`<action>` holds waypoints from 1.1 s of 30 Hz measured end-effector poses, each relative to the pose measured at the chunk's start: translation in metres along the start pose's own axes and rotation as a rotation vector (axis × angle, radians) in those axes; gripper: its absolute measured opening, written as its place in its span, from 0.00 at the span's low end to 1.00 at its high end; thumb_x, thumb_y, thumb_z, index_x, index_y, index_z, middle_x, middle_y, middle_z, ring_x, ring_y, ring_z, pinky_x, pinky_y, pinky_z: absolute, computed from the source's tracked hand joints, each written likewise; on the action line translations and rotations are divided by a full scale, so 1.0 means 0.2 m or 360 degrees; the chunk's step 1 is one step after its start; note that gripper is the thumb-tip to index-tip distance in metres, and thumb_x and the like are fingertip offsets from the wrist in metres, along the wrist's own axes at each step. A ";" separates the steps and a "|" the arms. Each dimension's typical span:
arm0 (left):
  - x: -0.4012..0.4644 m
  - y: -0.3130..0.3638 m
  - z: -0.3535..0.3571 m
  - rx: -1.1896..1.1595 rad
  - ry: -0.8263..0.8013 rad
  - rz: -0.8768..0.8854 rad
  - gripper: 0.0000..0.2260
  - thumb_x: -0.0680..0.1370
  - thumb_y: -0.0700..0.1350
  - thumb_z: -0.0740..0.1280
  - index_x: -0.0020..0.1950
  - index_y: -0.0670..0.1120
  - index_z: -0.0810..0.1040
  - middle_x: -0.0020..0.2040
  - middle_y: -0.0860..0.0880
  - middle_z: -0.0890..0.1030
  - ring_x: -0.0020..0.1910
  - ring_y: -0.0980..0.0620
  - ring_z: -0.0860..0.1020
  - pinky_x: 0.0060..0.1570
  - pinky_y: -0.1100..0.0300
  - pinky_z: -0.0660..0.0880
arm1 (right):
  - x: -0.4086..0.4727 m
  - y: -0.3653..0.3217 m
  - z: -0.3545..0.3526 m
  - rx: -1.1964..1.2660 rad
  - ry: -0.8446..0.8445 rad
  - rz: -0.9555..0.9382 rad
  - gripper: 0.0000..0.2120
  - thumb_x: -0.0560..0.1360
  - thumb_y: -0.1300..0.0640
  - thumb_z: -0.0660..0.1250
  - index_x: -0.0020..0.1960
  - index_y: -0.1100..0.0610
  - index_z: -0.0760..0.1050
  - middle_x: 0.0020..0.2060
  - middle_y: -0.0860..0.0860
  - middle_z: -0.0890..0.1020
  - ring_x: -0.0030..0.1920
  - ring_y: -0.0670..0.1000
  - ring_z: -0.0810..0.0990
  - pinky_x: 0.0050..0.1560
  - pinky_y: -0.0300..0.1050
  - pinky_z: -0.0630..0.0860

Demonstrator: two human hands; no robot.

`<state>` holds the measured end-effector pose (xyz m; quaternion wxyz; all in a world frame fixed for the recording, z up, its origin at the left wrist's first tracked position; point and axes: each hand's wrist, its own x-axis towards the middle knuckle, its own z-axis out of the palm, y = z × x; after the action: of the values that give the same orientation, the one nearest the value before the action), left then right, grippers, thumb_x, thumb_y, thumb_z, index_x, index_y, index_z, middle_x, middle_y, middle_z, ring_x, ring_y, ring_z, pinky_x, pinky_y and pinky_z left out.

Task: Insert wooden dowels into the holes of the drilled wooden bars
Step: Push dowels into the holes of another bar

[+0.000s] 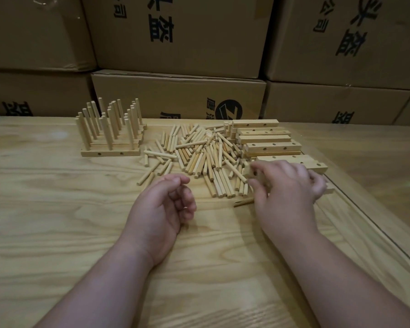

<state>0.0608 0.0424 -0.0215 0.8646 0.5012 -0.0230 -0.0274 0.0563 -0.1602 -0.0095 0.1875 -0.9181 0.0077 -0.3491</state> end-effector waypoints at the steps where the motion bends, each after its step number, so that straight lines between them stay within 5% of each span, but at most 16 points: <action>1: 0.00 0.00 0.00 0.0040 -0.0040 0.0021 0.06 0.77 0.42 0.63 0.49 0.45 0.78 0.37 0.46 0.81 0.33 0.51 0.78 0.30 0.61 0.73 | -0.01 -0.02 0.00 0.0095 0.0045 -0.0099 0.13 0.75 0.54 0.73 0.59 0.44 0.81 0.48 0.40 0.77 0.56 0.48 0.72 0.64 0.50 0.54; 5: 0.00 -0.02 0.00 0.0196 -0.0118 0.0041 0.17 0.72 0.44 0.72 0.60 0.46 0.82 0.54 0.46 0.86 0.50 0.50 0.84 0.42 0.60 0.81 | -0.06 -0.10 0.04 0.0522 0.0064 -0.0462 0.15 0.76 0.56 0.74 0.62 0.55 0.82 0.49 0.49 0.81 0.52 0.51 0.77 0.57 0.46 0.71; 10: 0.00 -0.03 0.00 0.0193 -0.0116 -0.0001 0.12 0.69 0.47 0.76 0.53 0.53 0.88 0.54 0.45 0.87 0.54 0.50 0.85 0.50 0.58 0.82 | -0.07 -0.16 0.09 0.0787 0.0108 -0.0578 0.09 0.71 0.59 0.78 0.49 0.59 0.82 0.47 0.50 0.82 0.50 0.48 0.80 0.51 0.48 0.78; 13: 0.01 -0.04 0.00 0.0143 -0.0079 0.0002 0.12 0.70 0.49 0.74 0.52 0.49 0.86 0.55 0.43 0.86 0.56 0.46 0.84 0.56 0.52 0.80 | -0.06 -0.14 0.10 0.0913 0.0000 -0.0588 0.07 0.75 0.58 0.73 0.51 0.59 0.83 0.49 0.49 0.82 0.53 0.48 0.80 0.54 0.47 0.77; 17: 0.02 -0.02 0.02 0.0040 -0.0027 0.0006 0.18 0.75 0.51 0.68 0.61 0.41 0.78 0.53 0.43 0.86 0.49 0.49 0.85 0.45 0.57 0.82 | -0.06 -0.12 0.08 0.0927 -0.0107 -0.0411 0.10 0.77 0.59 0.64 0.54 0.55 0.82 0.50 0.44 0.80 0.55 0.44 0.78 0.56 0.40 0.74; 23: 0.02 0.00 0.02 -0.0010 0.0124 0.0014 0.09 0.77 0.50 0.68 0.55 0.49 0.77 0.44 0.45 0.86 0.37 0.51 0.82 0.34 0.59 0.80 | -0.03 -0.06 0.08 0.0153 -0.0519 -0.0033 0.18 0.73 0.57 0.62 0.62 0.47 0.76 0.57 0.41 0.72 0.62 0.45 0.66 0.67 0.49 0.70; 26: 0.02 0.00 0.01 -0.0040 0.0118 -0.0013 0.04 0.83 0.43 0.64 0.55 0.51 0.76 0.44 0.44 0.86 0.36 0.51 0.82 0.33 0.60 0.80 | -0.04 -0.06 0.08 0.0012 -0.0694 0.0001 0.21 0.72 0.56 0.62 0.64 0.46 0.76 0.60 0.43 0.71 0.64 0.46 0.63 0.69 0.48 0.67; 33: 0.01 0.02 0.01 -0.0109 0.0110 -0.0027 0.11 0.82 0.35 0.58 0.57 0.49 0.74 0.43 0.43 0.85 0.35 0.50 0.81 0.30 0.59 0.78 | -0.05 -0.03 0.12 0.0127 -0.0701 -0.0122 0.18 0.76 0.58 0.63 0.62 0.45 0.79 0.57 0.39 0.73 0.62 0.42 0.64 0.64 0.39 0.65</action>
<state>0.0637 0.0416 -0.0173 0.8813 0.4721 0.0122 -0.0182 0.0637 -0.1439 -0.0307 0.2075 -0.9636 -0.0821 -0.1470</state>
